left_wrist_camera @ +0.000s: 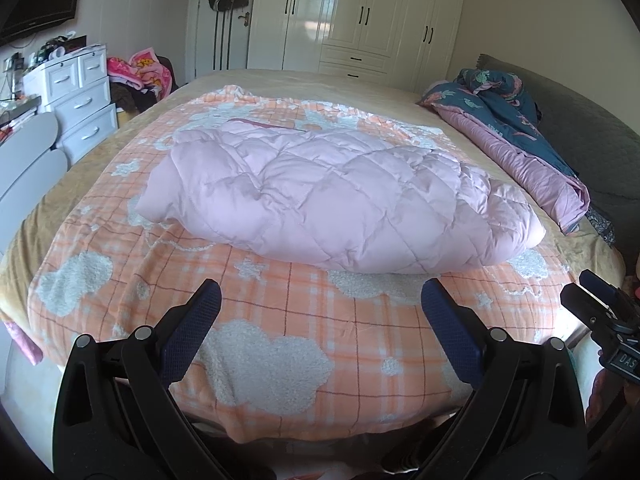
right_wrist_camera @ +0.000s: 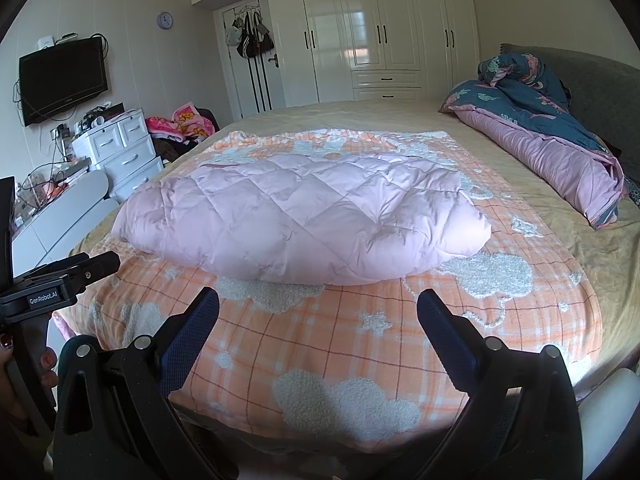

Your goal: Fold large clothes

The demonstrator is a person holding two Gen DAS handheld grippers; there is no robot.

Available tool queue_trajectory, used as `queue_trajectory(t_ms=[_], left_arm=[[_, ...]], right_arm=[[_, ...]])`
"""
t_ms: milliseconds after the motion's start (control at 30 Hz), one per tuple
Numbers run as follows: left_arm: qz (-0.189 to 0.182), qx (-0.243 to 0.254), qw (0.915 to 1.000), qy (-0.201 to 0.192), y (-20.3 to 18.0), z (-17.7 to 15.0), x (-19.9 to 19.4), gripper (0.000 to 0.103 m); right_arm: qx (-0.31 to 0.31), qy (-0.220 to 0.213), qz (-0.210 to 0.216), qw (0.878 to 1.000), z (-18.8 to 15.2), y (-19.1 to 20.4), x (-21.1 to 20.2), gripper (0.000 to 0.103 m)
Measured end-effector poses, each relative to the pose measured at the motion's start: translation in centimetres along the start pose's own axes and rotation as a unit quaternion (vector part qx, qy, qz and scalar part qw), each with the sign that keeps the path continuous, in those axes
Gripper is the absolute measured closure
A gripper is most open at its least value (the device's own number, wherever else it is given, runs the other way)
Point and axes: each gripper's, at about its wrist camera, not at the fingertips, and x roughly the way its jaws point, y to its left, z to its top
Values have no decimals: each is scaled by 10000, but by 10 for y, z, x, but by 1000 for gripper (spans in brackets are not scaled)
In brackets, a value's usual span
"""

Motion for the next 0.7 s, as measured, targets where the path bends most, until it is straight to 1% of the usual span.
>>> queue_trajectory(t_ms=[567,700], left_arm=[[17,-8,10000,-24,3,0,-2,9],[72,5,10000,-48,5,0,-3,9]], right_arm=[[-9,7,-12,10000,1,-2,-1,4],[-22,11,-4,10000,2,-2,-1,4]])
